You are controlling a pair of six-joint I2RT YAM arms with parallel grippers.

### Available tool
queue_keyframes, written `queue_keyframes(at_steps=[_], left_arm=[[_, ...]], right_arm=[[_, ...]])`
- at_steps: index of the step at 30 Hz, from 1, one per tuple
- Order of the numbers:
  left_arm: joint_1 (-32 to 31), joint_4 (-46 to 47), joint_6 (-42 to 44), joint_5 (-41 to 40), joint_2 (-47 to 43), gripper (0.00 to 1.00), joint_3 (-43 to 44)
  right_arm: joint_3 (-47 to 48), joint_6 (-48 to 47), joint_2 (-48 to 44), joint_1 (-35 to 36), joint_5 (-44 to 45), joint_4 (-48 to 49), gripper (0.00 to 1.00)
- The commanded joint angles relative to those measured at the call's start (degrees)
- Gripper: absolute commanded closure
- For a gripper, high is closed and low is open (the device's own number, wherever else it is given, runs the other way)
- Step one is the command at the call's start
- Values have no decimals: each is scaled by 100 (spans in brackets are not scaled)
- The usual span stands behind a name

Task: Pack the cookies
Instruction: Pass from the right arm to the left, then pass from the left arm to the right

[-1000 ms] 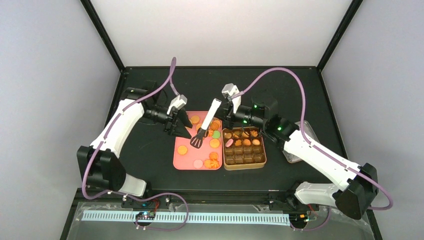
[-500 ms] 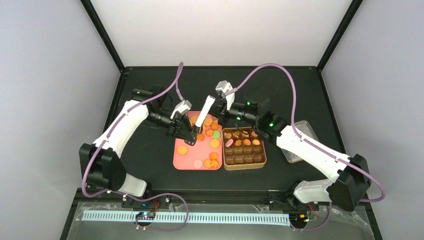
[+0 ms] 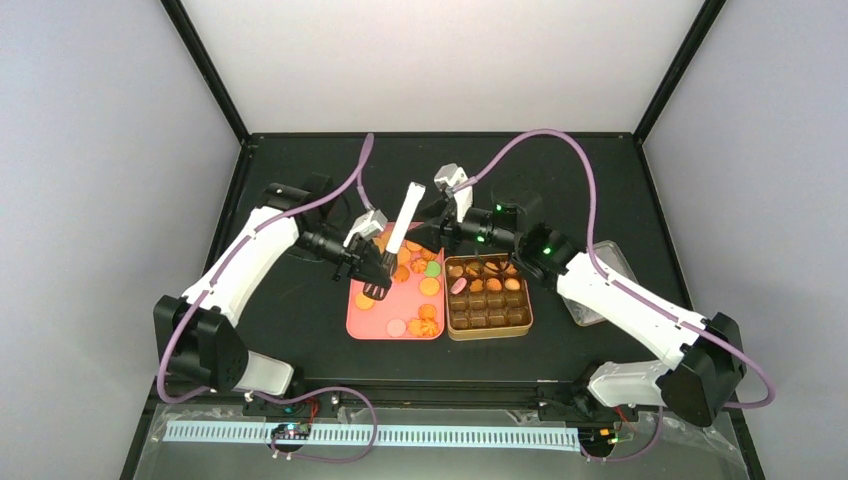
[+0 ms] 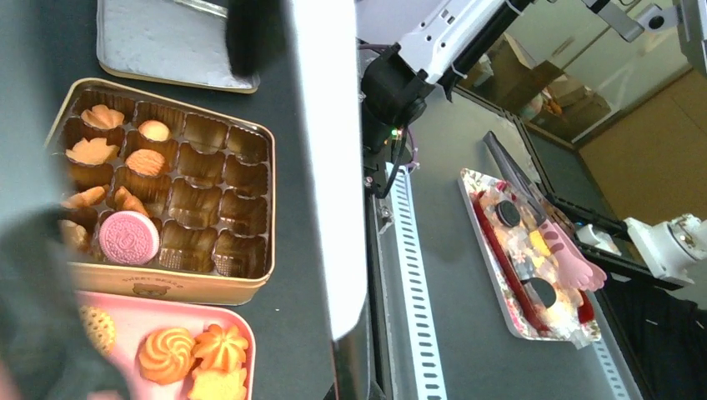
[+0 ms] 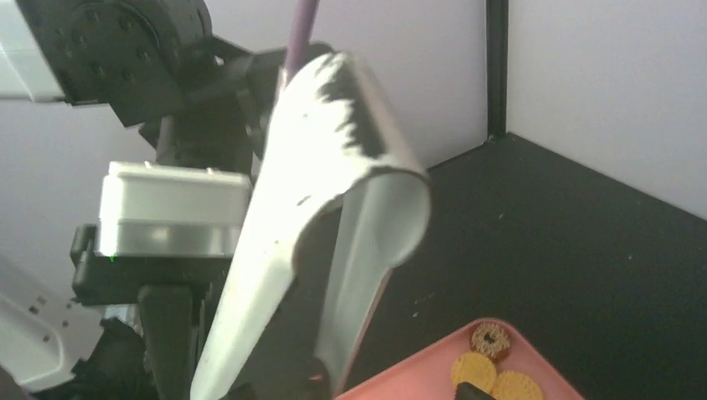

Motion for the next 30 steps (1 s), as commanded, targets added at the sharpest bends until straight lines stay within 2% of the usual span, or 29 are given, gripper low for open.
queue_keyframes(at_steps=[1,5,7,12,17,23,26,30], left_arm=[[3,-144,-129,71,-297,98,172],[-12,172,-390,161,-487,98,108],[-57,395,-599,128,-495,99,61],[-206,374,-460,-47,-455,98,-32],[-234,154,-125,-129,-527,98,-55],[-260,-107,223,-30,-512,98,-51],[-260,-194,295,-62,-454,98,-11],[-261,-41,128,-168,-448,98,-32]], right_arm=[[53,-224,-357,-14,-617,-600,27],[-352,-20,-616,-246,-1524,-41,10],[-205,144,-345,-337,-1986,151,2],[619,266,543,-362,-2579,-201,1],[890,565,824,-357,-2970,-26,14],[804,838,821,-356,-3123,318,39],[756,1012,853,-359,-3274,568,46],[786,1009,899,-359,-3392,528,62]])
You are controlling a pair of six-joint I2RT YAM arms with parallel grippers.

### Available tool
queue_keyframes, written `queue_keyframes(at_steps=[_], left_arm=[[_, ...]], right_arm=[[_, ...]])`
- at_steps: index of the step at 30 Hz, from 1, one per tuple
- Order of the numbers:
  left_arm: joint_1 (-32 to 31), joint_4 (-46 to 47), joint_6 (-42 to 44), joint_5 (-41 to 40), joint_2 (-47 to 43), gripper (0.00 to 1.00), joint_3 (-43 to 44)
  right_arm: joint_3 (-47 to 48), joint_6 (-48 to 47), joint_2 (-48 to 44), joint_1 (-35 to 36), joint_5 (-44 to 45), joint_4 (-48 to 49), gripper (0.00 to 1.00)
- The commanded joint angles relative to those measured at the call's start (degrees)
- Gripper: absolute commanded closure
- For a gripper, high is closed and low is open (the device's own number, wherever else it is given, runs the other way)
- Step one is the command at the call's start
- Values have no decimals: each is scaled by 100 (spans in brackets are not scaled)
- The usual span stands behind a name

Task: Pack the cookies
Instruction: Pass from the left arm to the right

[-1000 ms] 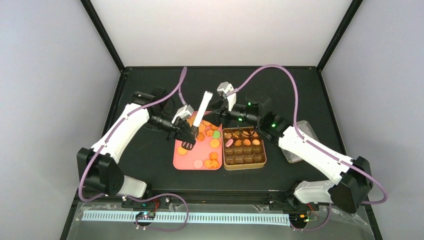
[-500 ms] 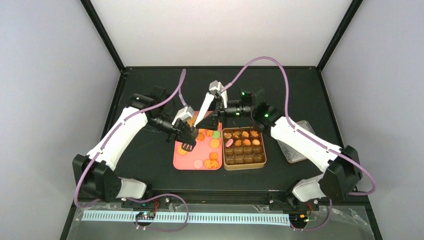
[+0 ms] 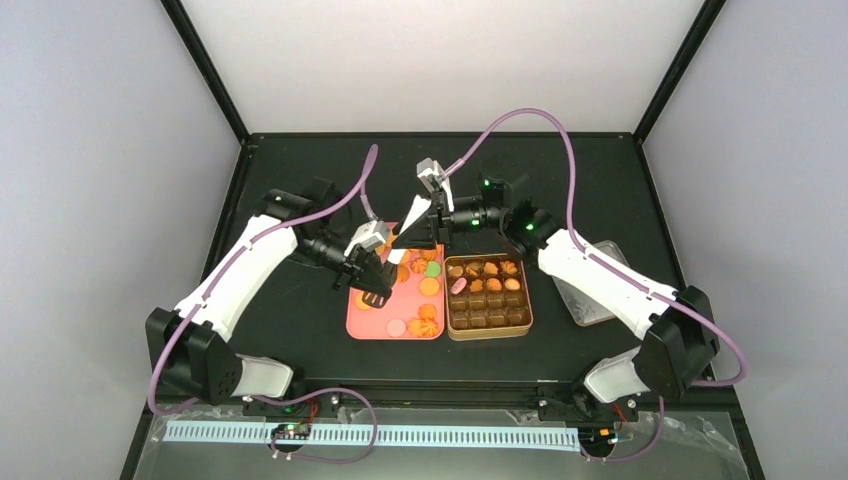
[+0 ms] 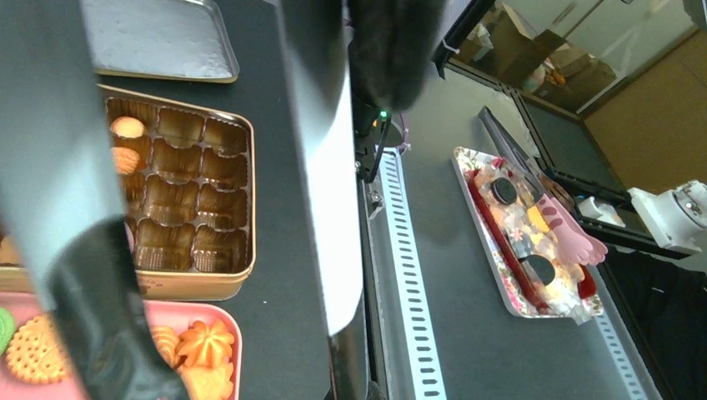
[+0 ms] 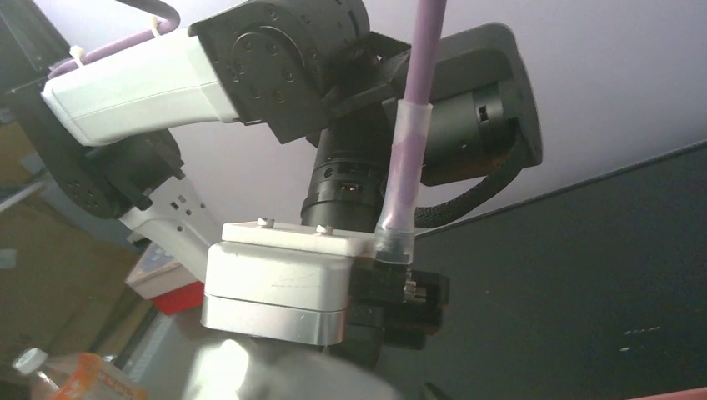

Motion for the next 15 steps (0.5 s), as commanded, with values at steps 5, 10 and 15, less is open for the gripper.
queue_keyframes(at_steps=[5,10,15], left_arm=[[-27,460,-424,-192,-161,86,76],[-27,868,-906,-491,-187,45,163],[7,849,-1249,-1303,-119,26,452]], right_arm=[[115,-145,-37,-2,-254,-175,69],[-22,-504,-421,3,721,-712,77],[-356,-944,-1012,11,1827,-1016,77]])
